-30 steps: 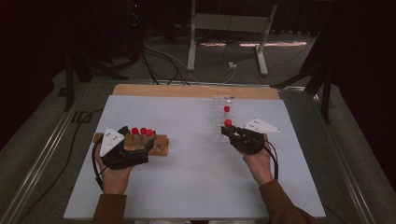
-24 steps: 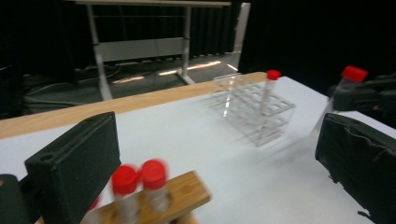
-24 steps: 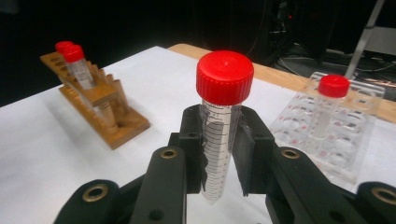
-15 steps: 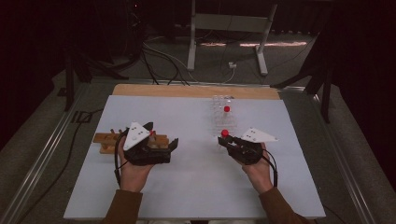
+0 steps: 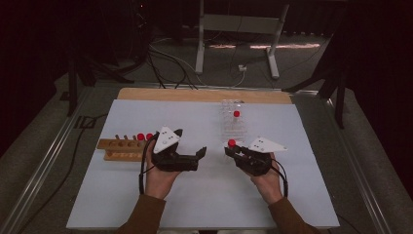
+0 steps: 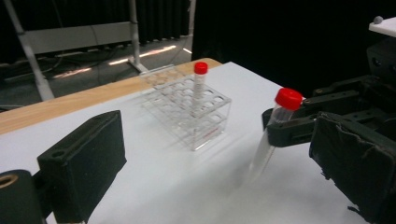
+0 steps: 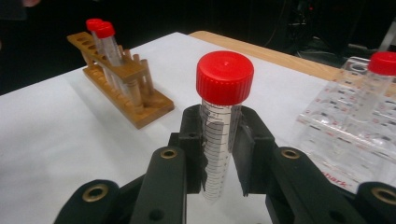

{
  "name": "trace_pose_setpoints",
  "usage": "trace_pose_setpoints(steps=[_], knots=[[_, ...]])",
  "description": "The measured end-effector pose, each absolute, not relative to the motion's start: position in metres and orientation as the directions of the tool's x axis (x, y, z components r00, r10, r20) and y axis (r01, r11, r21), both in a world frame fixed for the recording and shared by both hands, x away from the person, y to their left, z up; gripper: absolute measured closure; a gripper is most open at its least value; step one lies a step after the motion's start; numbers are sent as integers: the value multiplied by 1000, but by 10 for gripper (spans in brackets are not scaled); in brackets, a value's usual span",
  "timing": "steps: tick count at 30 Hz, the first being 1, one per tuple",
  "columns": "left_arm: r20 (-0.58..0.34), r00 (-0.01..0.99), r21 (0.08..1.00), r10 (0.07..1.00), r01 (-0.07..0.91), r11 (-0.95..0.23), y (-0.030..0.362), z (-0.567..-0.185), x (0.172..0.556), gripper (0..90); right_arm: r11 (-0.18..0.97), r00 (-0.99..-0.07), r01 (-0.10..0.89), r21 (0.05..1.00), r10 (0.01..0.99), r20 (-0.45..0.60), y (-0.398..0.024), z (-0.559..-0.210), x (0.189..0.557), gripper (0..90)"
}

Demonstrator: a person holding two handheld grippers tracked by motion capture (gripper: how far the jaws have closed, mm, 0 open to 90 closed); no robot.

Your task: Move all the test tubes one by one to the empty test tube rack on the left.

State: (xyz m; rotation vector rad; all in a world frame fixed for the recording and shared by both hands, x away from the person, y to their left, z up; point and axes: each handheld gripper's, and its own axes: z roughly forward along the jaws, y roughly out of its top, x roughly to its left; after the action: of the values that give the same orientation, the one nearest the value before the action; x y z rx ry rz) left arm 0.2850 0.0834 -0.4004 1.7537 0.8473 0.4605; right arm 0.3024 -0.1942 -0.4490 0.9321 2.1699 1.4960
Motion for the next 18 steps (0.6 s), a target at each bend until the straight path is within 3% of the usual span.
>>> trace_pose_setpoints(steps=[18], knots=[[-139, 718, 918, 682, 352, -183, 50, -407, 290, 84, 256, -771, 313, 915, 631, 88, -175, -449, 293, 744]])
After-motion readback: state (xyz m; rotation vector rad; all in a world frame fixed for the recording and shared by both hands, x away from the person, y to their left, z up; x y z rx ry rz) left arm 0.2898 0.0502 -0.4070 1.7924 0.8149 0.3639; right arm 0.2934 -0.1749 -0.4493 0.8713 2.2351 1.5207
